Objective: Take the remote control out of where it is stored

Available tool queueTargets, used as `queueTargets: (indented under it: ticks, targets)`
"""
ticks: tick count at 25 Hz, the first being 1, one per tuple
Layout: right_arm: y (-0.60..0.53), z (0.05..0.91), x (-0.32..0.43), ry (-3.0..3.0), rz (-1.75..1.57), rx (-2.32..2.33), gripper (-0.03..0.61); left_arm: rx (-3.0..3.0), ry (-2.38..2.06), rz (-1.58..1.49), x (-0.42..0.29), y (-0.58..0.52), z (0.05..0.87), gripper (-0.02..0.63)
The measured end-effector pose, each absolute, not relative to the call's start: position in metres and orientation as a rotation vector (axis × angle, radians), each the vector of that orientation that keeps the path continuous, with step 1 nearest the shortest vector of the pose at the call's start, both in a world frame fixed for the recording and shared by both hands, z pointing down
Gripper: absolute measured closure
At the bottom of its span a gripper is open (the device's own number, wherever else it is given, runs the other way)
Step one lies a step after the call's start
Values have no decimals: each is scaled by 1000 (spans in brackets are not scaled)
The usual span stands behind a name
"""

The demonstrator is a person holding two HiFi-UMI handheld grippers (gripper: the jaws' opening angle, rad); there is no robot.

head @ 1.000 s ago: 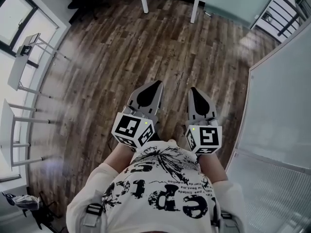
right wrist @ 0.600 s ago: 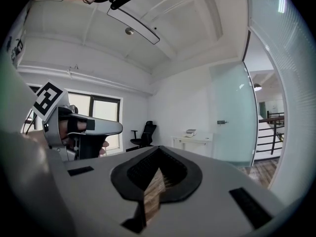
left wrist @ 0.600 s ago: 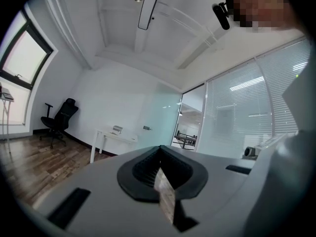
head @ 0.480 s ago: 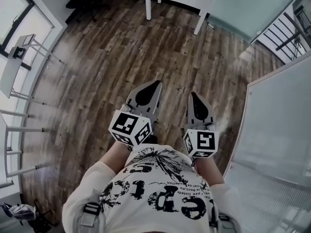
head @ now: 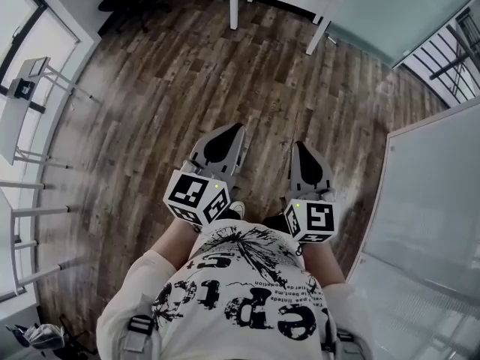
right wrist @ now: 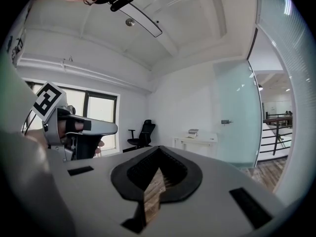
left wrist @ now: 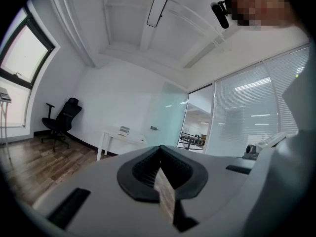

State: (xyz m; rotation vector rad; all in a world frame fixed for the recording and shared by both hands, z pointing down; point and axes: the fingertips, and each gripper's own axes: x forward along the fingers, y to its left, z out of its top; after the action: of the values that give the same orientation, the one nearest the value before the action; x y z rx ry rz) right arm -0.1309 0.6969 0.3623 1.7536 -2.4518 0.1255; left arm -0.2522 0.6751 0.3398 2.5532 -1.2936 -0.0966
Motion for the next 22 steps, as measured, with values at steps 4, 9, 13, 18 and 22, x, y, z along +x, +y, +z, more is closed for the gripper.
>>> queueTargets:
  ticks: [4, 9, 13, 18, 22]
  targets:
    - [666, 366, -116, -2461, 155, 1769, 584, 2576, -1305, -74, -242, 650, 341, 606]
    - [621, 371, -90, -2503, 175, 1729, 584, 2556, -1342, -62, -211, 616, 346, 606]
    - [578, 367, -67, -2568, 204, 1672, 584, 2534, -1396, -55, -182, 583, 344, 606]
    - [523, 359, -21, -2644, 187, 1580, 584, 2493, -1462, -93, -133, 535, 335, 606]
    - [481, 350, 26, -2687, 169, 1540, 584, 2490, -1533, -115, -90, 501, 325, 606]
